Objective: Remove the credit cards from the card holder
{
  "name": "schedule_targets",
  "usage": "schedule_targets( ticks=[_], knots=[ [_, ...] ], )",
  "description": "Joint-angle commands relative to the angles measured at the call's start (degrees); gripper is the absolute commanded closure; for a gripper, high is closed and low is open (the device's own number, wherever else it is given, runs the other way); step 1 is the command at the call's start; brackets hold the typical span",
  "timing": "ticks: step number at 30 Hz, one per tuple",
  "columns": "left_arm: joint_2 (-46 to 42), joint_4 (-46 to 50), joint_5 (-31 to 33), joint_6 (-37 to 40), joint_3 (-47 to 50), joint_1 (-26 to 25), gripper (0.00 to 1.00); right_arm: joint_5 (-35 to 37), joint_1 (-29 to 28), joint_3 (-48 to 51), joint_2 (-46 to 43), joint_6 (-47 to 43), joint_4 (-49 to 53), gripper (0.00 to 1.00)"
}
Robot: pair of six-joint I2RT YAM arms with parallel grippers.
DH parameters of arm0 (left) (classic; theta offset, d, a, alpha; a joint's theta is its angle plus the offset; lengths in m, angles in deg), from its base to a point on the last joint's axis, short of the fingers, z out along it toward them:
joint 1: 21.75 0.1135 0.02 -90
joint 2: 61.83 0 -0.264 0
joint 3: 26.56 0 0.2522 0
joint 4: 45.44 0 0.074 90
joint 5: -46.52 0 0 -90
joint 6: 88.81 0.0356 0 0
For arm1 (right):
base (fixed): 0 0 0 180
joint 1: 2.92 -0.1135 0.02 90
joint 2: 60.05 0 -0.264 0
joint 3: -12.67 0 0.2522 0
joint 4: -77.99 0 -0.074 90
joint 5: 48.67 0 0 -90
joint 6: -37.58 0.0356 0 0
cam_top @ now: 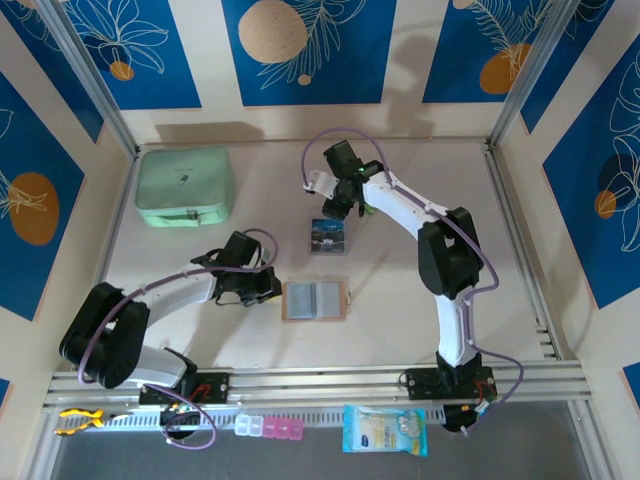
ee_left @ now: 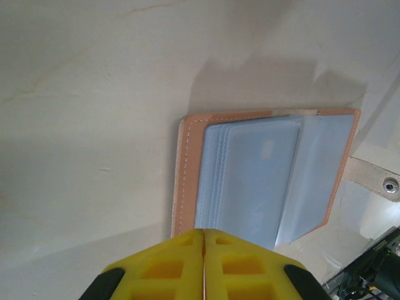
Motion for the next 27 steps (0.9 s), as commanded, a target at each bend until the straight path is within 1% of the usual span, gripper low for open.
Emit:
schedule_targets(
  ticks=[1, 4, 7, 12, 18, 21, 24, 27],
  knots=[
    [0.32, -1.91, -2.40, -0.22, 1.10, 0.66, 0.92, -2.80, -1.97, 2.41, -5.59, 9.45, 0.05, 0.39],
    [0.45, -2.83, -3.23, -0.21, 1.46, 0.54, 0.92, -4.75, -3.60, 5.20, -8.79, 18.26, -0.03, 0.42],
    [0.79, -3.43, -3.71, -0.25, 1.77, 0.31, 0.92, -7.15, -5.46, 8.58, -11.98, 28.07, -1.00, 0.48],
    [1.83, -4.95, -4.24, -0.57, 2.34, -0.43, 0.94, -12.53, -8.92, 16.07, -16.86, 45.21, -5.16, 0.61],
    [3.05, -5.75, -4.31, -0.56, 2.57, -1.25, 0.95, -17.26, -12.01, 23.95, -19.51, 62.53, -8.45, 0.76],
    [3.83, -5.83, -4.34, -0.38, 2.59, -1.51, 0.96, -20.38, -12.68, 28.08, -20.37, 68.89, -10.29, 0.82],
    [4.39, -5.86, -4.11, -0.40, 2.70, -1.66, 0.96, -21.87, -13.36, 32.31, -21.44, 73.76, -12.24, 0.90],
    [4.67, -5.63, -3.54, -0.31, 2.90, -1.83, 0.96, -22.99, -14.01, 36.24, -22.55, 77.94, -14.53, 0.96]
  ],
)
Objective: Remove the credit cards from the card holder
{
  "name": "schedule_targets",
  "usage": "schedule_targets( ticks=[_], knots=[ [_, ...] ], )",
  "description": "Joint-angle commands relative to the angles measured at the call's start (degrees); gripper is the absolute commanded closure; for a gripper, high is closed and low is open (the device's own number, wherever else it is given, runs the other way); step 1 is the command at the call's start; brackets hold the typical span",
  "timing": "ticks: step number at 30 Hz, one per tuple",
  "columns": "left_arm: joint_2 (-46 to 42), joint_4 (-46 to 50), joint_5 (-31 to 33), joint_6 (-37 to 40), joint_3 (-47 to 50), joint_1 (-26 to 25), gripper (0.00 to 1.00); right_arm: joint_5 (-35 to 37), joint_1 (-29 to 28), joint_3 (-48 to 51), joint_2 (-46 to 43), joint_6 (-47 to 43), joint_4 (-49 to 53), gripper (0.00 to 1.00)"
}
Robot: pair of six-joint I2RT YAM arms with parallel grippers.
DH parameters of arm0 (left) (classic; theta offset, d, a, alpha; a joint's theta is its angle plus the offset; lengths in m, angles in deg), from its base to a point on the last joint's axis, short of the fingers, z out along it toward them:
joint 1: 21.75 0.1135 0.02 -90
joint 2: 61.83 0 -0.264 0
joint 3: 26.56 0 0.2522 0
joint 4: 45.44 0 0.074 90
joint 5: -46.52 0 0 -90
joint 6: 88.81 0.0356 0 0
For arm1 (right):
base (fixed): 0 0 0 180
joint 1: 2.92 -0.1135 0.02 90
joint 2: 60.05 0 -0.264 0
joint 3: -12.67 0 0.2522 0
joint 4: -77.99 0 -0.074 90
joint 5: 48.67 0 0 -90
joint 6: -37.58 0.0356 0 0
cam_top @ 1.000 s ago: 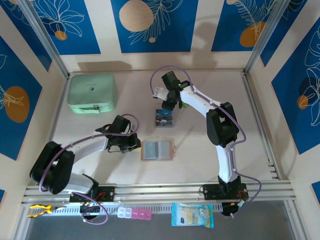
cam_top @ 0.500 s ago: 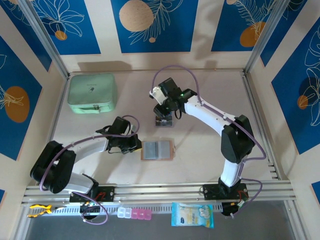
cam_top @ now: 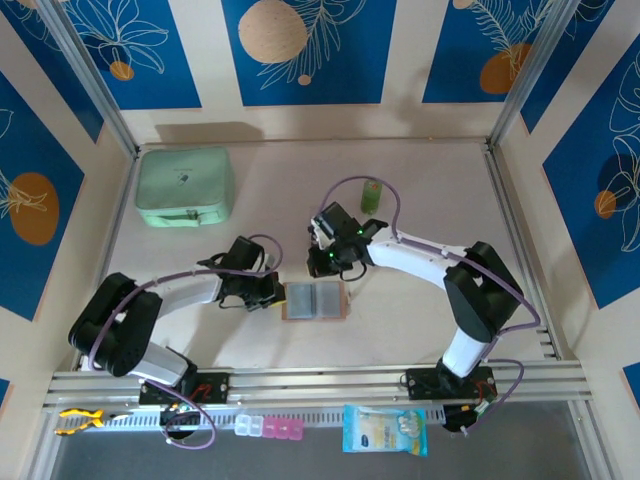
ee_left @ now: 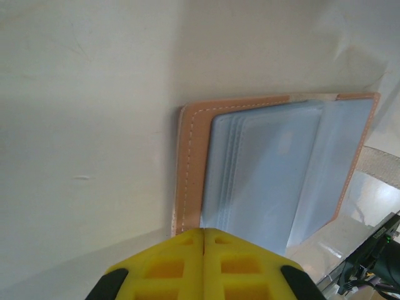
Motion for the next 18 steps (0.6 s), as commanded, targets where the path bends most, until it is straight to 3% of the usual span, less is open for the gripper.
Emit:
schedule_targets(
  ticks=[1, 11, 18],
  knots=[
    [0.70, -0.10, 0.09, -0.07, 0.75, -0.70, 0.96, -4.39, -0.74, 3.24, -2.89, 9.45, -3.97, 0.97],
    [1.95, 0.70, 1.04, 0.26, 0.79, -1.04, 0.97, -14.26, -2.21, 8.29, -0.93, 16.79, -9.94, 1.00],
    [2.55, 1.16, 1.52, 0.45, 0.69, -1.04, 0.97, -14.54, -3.48, 7.09, 2.12, 18.26, -10.03, 0.84]
  ],
)
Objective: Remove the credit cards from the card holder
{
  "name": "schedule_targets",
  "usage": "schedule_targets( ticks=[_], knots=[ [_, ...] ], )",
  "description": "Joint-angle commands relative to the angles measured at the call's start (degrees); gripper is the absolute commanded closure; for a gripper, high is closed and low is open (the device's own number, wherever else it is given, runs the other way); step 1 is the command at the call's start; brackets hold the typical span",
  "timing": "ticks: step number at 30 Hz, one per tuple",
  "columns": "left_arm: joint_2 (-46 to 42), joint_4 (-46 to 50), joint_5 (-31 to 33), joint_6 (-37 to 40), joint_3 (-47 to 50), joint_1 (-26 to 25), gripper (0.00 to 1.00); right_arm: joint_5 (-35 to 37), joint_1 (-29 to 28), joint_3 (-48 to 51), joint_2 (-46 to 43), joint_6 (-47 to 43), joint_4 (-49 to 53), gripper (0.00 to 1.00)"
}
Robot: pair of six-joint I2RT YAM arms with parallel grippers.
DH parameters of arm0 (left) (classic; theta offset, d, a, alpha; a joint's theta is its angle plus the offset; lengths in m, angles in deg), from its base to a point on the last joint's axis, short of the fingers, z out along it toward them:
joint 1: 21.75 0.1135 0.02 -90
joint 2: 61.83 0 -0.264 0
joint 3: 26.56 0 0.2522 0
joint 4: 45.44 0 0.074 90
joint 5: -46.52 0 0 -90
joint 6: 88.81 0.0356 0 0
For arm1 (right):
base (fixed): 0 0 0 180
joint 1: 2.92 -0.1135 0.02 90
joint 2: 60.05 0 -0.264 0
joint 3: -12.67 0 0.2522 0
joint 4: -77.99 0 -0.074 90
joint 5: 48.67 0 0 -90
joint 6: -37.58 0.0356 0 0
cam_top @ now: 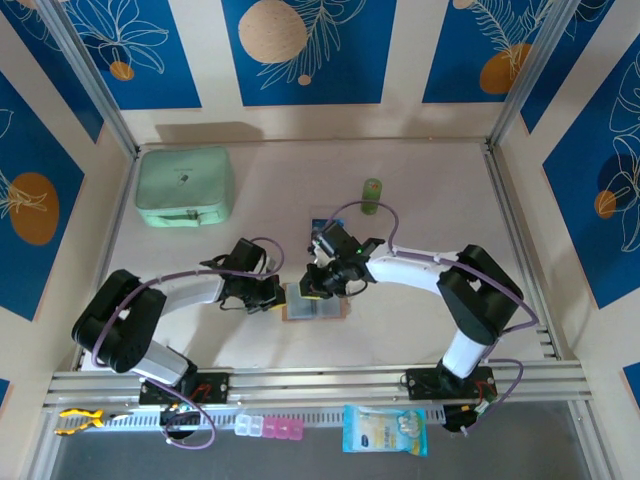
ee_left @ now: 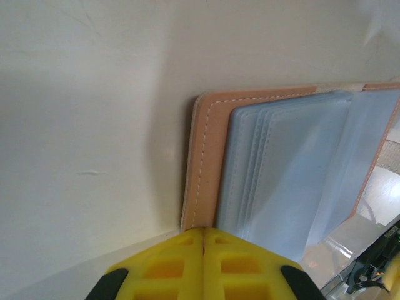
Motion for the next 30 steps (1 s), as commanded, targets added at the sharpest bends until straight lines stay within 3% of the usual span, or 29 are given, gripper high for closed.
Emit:
schedule_targets(
  ticks=[1, 12, 19, 30],
  knots=[
    [1.14, 1.22, 1.40, 0.50, 0.42, -0.51, 0.98, -2.15, -0.54, -1.27, 2.29, 1.98, -0.15, 0.82],
    [1.23, 2.23, 2.14, 1.06, -0.06, -0.45, 0.98, -1.97, -0.80, -2.55, 6.08, 2.05, 0.40, 0.77],
    [1.53, 2.74, 2.50, 1.39, -0.37, -0.47, 0.98, 3.15, -0.57, -3.83, 6.43, 1.14, 6.57, 0.71],
    [1.63, 3.07, 2.66, 1.48, -0.56, -0.48, 0.98, 4.64, -0.28, -3.34, 5.77, 0.68, 8.36, 0.70]
  ],
)
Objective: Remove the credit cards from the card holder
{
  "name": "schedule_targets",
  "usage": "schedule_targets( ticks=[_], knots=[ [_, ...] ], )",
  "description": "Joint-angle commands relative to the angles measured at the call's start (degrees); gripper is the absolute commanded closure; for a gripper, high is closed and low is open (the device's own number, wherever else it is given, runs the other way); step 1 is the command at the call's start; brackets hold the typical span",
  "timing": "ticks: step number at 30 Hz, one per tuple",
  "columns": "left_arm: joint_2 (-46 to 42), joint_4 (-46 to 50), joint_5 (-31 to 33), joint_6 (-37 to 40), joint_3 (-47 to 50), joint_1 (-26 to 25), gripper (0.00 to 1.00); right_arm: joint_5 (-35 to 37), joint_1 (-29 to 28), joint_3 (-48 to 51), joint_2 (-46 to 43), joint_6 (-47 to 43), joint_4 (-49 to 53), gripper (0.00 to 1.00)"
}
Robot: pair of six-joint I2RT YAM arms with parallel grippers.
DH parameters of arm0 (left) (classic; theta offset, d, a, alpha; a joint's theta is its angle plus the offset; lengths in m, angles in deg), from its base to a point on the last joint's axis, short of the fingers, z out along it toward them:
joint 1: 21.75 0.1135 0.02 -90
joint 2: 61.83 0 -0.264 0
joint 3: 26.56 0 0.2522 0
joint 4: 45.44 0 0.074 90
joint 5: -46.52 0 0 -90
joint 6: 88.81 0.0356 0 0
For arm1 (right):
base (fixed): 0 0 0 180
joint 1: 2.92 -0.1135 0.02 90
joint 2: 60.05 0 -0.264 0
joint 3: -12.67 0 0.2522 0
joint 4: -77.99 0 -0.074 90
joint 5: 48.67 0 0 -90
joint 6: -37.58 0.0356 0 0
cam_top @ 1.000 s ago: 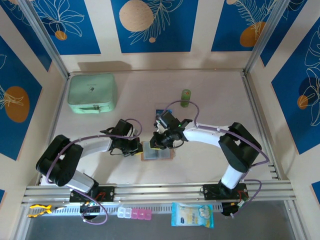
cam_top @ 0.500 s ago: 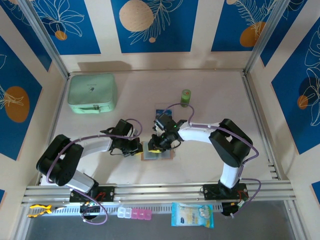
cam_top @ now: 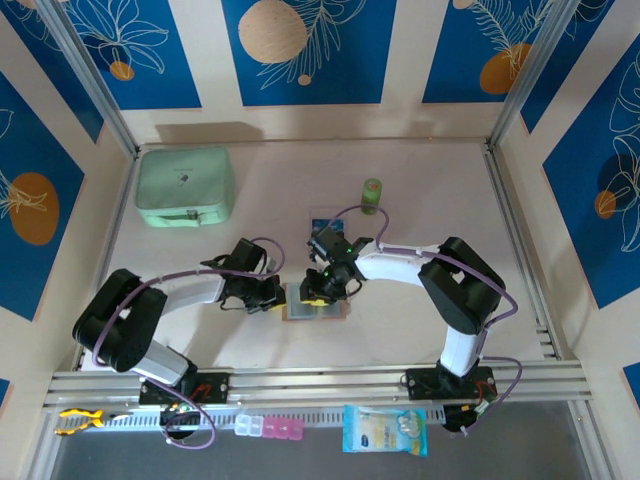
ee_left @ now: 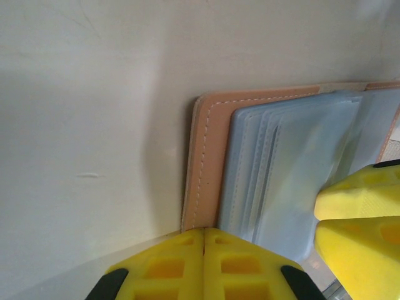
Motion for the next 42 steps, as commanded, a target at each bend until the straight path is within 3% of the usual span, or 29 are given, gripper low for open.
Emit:
schedule_targets(
  ticks=[1, 22, 42],
  knots=[
    [1.40, 2.97, 2.35, 1.04, -0.50, -0.34, 0.98, 1.30, 0.09, -0.68, 0.10, -0.81, 3.06, 0.71],
    [-3.70, 6.62, 2.75, 0.56, -3.37, -0.37, 0.97, 1.33, 0.53, 0.94, -0.49, -0.56, 1.96, 0.72],
    [-0.83, -1.32, -0.06, -5.53, -4.82, -4.77, 0.76, -5.02, 4.18, 8.65, -2.29, 2.14, -8.23, 0.74]
  ],
)
